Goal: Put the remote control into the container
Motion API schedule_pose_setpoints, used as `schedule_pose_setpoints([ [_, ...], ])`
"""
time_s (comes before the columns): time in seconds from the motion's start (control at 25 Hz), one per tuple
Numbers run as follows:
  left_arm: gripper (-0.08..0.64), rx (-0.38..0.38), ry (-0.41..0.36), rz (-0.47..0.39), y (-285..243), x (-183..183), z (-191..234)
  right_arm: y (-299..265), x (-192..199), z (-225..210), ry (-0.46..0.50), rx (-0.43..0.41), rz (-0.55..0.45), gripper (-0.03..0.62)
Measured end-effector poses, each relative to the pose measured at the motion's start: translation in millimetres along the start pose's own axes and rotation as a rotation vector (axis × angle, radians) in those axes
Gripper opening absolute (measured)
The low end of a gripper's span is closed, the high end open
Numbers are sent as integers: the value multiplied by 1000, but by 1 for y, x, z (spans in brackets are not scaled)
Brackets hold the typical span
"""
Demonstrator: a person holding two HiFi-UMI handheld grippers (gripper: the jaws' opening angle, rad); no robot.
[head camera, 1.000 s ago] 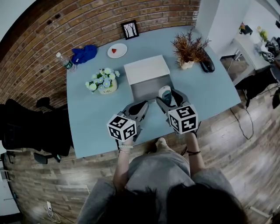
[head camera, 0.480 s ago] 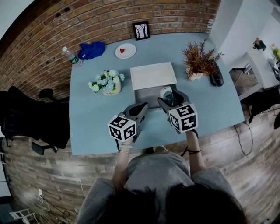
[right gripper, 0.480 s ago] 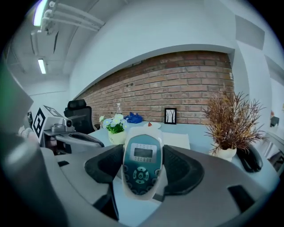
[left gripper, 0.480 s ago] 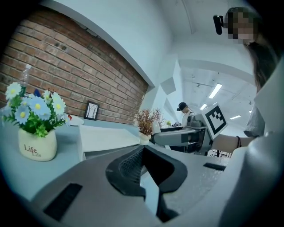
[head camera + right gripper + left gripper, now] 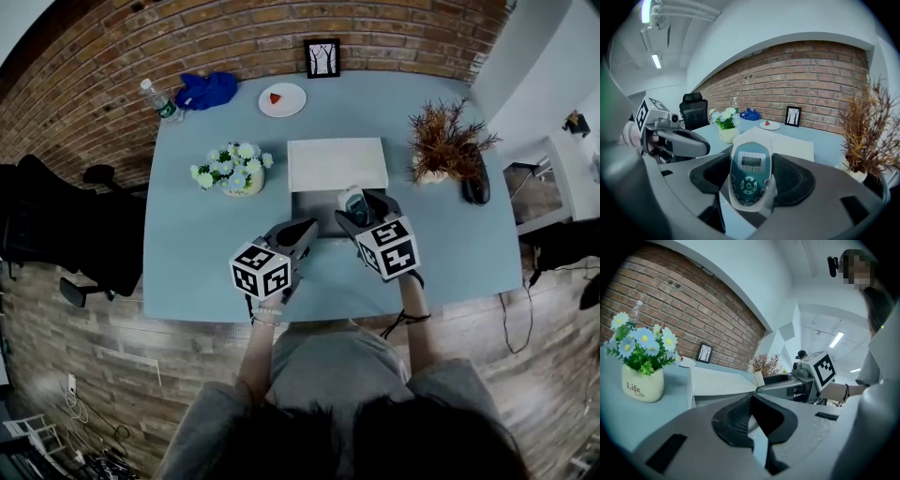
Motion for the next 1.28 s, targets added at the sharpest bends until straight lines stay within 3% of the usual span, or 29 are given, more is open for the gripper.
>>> schedule_pose_setpoints([
  [1.28, 3, -7, 108, 83, -13, 18, 30, -95, 59, 18, 294, -280, 476, 281],
])
Point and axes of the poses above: the fingertips, and each gripper's own axes: y backward along the fingers, z to its left, x out of its underside, the point moved 2 cm from there along y, backward along the fingers, and after that the axes turned 5 degrees about -x, right-handed, at the moved point
